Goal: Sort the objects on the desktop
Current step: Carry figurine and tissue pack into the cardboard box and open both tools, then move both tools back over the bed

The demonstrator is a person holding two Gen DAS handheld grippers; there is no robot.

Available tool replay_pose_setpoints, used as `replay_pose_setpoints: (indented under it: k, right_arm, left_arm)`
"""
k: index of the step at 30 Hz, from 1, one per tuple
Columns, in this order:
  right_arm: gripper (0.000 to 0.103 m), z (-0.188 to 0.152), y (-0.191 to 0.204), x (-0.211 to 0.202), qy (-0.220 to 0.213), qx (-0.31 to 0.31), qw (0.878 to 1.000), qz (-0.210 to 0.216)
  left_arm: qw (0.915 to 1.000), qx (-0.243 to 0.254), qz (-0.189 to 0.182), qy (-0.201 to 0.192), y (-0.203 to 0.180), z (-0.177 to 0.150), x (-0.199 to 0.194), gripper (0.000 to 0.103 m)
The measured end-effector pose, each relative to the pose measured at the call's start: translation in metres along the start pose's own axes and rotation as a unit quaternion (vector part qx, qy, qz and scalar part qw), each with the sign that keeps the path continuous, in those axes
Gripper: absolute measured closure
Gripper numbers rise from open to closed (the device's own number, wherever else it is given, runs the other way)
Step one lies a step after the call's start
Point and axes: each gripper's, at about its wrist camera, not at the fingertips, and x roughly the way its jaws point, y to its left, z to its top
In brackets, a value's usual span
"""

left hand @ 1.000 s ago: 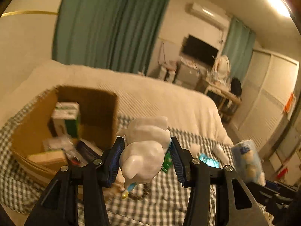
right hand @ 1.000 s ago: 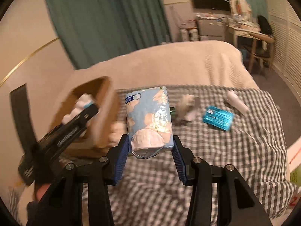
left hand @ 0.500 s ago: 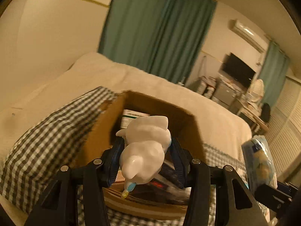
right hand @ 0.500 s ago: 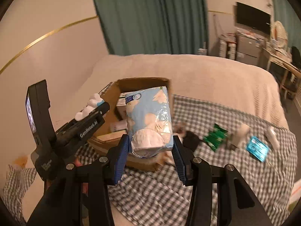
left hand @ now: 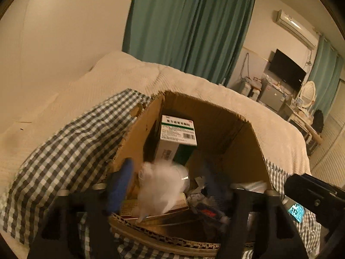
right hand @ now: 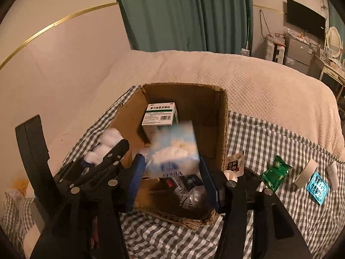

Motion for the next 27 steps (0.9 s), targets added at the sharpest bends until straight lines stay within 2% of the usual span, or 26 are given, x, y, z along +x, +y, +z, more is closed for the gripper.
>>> replay_pose_setpoints:
  k: [1, 5, 10, 14, 21, 27]
  right_arm:
    - [0.051, -0.001, -0.002, -0.003, -0.004, 0.001, 1.0, -0.002]
    - [0.051, -0.005, -0.009, -0.025, -0.019, 0.008, 1.0, -0.017]
    - [0.051, -0.018, -0.047, -0.079, -0.054, 0.023, 0.997, -0.057]
    - [0.05, -0.04, -0.083, -0.129, -0.08, 0.048, 0.99, -0.101]
    - [0.049, -0.084, -0.141, -0.185, -0.097, 0.112, 0.978, -0.146]
    - [0.049, -0.118, -0.185, -0.205, -0.103, 0.158, 0.966, -0.175]
  left_arm:
    - [1.0, 0.001, -0.001, -0.007, -0.002, 0.0, -0.005, 0.017]
    - [0.9996, 0.022, -0.005, -0.019, -0.02, 0.006, -0.026, 0.016]
    - [0.9965, 0.062, -0.047, -0.031, -0.069, 0.001, -0.06, 0.01]
    - [0.991, 0.102, -0.084, -0.027, -0.122, -0.017, -0.081, 0.009]
    - [0.9791, 0.142, -0.144, 0.027, -0.194, -0.061, -0.082, 0.008]
    - [0.9704, 0.184, -0.15, 0.046, -0.23, -0.099, -0.072, 0.008]
